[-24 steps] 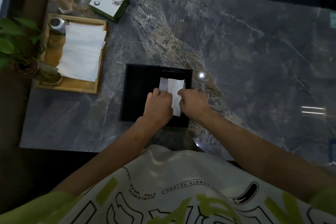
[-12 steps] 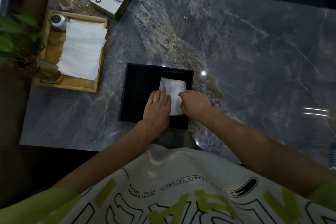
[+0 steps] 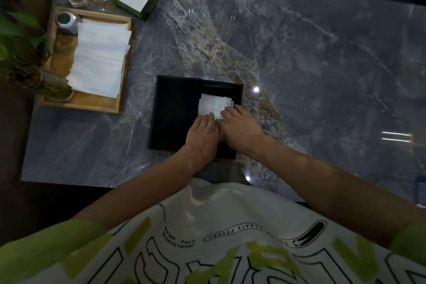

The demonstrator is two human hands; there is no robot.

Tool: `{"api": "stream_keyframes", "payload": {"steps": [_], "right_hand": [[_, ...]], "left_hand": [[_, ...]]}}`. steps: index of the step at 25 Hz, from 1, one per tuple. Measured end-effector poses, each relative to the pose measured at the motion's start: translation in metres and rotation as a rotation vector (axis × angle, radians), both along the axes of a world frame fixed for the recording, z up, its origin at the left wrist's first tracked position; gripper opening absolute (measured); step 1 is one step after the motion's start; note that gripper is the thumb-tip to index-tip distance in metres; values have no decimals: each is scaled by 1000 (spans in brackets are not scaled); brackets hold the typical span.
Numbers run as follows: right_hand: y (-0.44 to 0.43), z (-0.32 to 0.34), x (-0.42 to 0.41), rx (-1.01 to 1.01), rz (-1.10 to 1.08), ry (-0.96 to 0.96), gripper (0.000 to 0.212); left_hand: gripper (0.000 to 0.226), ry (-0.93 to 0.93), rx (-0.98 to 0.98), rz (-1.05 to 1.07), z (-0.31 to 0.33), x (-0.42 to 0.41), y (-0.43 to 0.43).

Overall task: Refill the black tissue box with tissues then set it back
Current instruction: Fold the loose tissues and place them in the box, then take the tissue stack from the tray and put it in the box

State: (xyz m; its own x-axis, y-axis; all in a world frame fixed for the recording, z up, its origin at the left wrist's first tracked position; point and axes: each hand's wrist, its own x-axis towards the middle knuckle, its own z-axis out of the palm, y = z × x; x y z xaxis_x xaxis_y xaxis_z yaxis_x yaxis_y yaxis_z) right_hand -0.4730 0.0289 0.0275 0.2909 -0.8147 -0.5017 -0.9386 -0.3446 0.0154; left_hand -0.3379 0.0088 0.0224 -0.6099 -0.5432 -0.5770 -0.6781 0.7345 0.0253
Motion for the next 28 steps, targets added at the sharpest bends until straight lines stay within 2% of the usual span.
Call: {"api": "stream_keyframes", "payload": {"steps": [3,8,13,16,19,22,25,28], "right_hand": [[-3,-3,-1,87,61,112,54],[-2,-6,1,141,145,214,58],[-1,-6,4,159,140,215,62],[-3,-6,1,128,88,137,52],[-7,-4,-5,119,15,17,40],[-13,0,-7,113,-72,-138,35],[-22,8,-2,109,-167,-262,48],[-37,15,11,51,-153,-338,55]], "left_hand": [[78,-66,-15,-47,-4,0,-3],[69,-95,-43,-151,-9,4,-7],[68,-64,-28,-137,-11,6,-6],[66,-21,-28,-135,-10,10,-7],[63,99,11,-103,-6,14,-8],[59,294,64,47,1,28,-7],[54,521,106,221,7,53,-7],[50,696,167,376,16,79,-11]]}}
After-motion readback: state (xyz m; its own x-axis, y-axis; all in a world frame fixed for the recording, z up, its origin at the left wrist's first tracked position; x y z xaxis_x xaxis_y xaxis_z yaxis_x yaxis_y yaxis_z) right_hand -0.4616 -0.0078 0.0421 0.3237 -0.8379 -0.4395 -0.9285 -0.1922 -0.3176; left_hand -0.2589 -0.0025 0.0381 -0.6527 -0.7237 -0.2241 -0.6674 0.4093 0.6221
